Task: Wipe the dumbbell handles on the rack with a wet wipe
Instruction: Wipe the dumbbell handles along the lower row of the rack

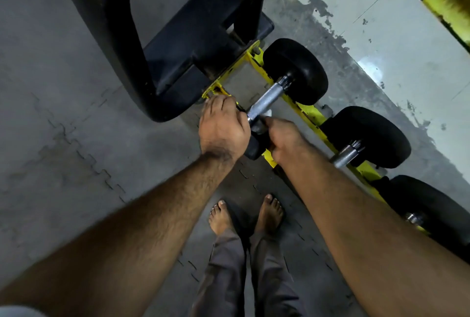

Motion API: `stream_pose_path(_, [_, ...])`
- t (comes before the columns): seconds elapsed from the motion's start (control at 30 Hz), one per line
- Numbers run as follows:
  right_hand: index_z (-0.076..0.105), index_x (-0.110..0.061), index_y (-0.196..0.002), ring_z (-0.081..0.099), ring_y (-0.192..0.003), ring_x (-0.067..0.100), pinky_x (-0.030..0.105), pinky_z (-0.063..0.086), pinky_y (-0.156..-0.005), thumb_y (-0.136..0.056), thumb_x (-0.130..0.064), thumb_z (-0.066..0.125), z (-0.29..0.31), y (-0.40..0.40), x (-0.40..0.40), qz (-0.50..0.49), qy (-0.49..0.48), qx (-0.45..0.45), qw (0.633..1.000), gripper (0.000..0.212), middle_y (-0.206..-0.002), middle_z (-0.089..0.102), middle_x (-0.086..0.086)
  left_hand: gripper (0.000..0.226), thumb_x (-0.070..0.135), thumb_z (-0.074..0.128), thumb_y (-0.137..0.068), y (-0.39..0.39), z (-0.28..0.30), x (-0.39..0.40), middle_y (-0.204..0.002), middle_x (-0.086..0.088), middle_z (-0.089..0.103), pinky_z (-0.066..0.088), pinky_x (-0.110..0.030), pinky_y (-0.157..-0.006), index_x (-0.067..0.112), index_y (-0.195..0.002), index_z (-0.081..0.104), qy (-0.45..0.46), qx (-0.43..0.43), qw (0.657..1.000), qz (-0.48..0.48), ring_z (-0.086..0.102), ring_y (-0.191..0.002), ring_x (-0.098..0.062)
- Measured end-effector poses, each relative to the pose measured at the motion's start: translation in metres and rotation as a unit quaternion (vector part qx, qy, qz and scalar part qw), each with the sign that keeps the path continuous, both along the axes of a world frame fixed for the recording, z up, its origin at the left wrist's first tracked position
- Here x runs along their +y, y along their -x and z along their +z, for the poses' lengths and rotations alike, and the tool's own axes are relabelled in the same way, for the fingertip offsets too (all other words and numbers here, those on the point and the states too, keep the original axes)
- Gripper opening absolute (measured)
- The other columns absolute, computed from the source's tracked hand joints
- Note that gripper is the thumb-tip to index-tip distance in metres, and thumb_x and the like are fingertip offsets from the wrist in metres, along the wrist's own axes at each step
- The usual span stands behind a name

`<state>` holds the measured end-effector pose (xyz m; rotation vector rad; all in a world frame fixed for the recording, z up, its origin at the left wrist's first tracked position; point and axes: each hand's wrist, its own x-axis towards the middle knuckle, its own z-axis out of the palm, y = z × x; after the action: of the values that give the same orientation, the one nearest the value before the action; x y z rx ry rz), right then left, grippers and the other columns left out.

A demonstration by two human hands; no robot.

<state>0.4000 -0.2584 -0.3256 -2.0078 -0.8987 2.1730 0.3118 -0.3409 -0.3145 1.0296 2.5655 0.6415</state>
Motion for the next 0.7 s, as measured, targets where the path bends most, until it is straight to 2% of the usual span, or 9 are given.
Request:
stream_pose_path(0.07, [0.068,-0.005,-0.087,0.07,-0.086,0.03,0.041,0.058,-0.081,-0.087,-0.003,0.064,0.005,-0.003,0.002,-0.055,-0.01,-0.01,0.998,0.004,-0.092,0.073,0.015,0.047,0.028,0.035,-0.087,-0.003,0.004,-0.001,-0.115,-0.017,0.064,0.036,-0.046,-0.113,0.0,-0.11,0.065,0.005,0.018,0.999,-0.033,0.057,-0.117,-0.034])
stream_pose_path(0.17, [0.066,-0.007,-0.109,0.068,-0.1,0.036,0.049,0.056,-0.091,-0.097,-0.011,0.057,0.018,-0.011,0.007,-0.111,-0.032,0.009,0.993,0.016,-0.112,0.07,0.02,0.045,0.024,0.036,-0.091,-0.017,0.016,-0.01,-0.119,-0.018,0.065,0.033,-0.046,-0.116,0.0,-0.115,0.065,-0.015,0.034,0.997,-0.072,0.054,-0.124,-0.034])
stream_pose_path(0.3, [0.064,-0.008,-0.121,0.066,-0.096,0.032,0.037,0.057,-0.075,-0.099,-0.012,0.048,0.041,-0.031,0.008,-0.125,-0.039,0.02,0.991,0.027,-0.116,0.068,0.019,0.051,0.024,0.033,-0.087,-0.037,0.038,-0.024,-0.124,-0.017,0.064,0.032,-0.043,-0.118,0.001,-0.12,0.064,-0.011,0.012,0.996,-0.093,0.053,-0.128,-0.031])
stream_pose_path(0.4, [0.062,-0.01,-0.119,0.066,-0.087,0.03,0.037,0.055,-0.069,-0.098,-0.009,0.047,0.062,-0.056,0.005,-0.114,-0.033,0.0,0.993,0.026,-0.112,0.067,0.018,0.051,0.026,0.033,-0.086,-0.056,0.053,-0.031,-0.122,-0.016,0.065,0.036,-0.043,-0.115,0.003,-0.119,0.065,-0.008,-0.021,0.995,-0.1,0.054,-0.125,-0.031])
stream_pose_path(0.5, [0.062,-0.011,-0.112,0.065,-0.081,0.027,0.033,0.054,-0.064,-0.099,-0.01,0.053,0.078,-0.085,0.001,-0.055,-0.074,-0.025,0.995,0.016,-0.099,0.067,0.014,0.049,0.026,0.035,-0.084,-0.083,0.059,-0.038,-0.115,-0.015,0.067,0.044,-0.042,-0.108,0.004,-0.114,0.067,-0.017,-0.047,0.994,-0.101,0.058,-0.118,-0.032])
stream_pose_path(0.6, [0.064,-0.009,-0.098,0.064,-0.077,0.025,0.032,0.053,-0.066,-0.096,-0.005,0.058,0.076,-0.109,0.002,0.032,-0.178,-0.089,0.98,0.007,-0.087,0.065,0.012,0.044,0.027,0.037,-0.085,-0.11,0.057,-0.04,-0.109,-0.013,0.067,0.051,-0.04,-0.094,0.005,-0.11,0.068,-0.013,-0.07,0.993,-0.097,0.061,-0.109,-0.032])
stream_pose_path(0.7, [0.067,-0.002,-0.1,0.063,-0.057,0.003,0.016,0.047,-0.052,-0.096,0.003,0.052,0.07,-0.127,0.006,0.099,-0.225,-0.086,0.966,0.016,-0.079,0.066,0.008,0.036,0.026,0.042,-0.089,-0.134,0.049,-0.036,-0.109,-0.009,0.065,0.051,-0.038,-0.084,0.01,-0.11,0.067,0.012,-0.099,0.992,-0.075,0.061,-0.101,-0.03])
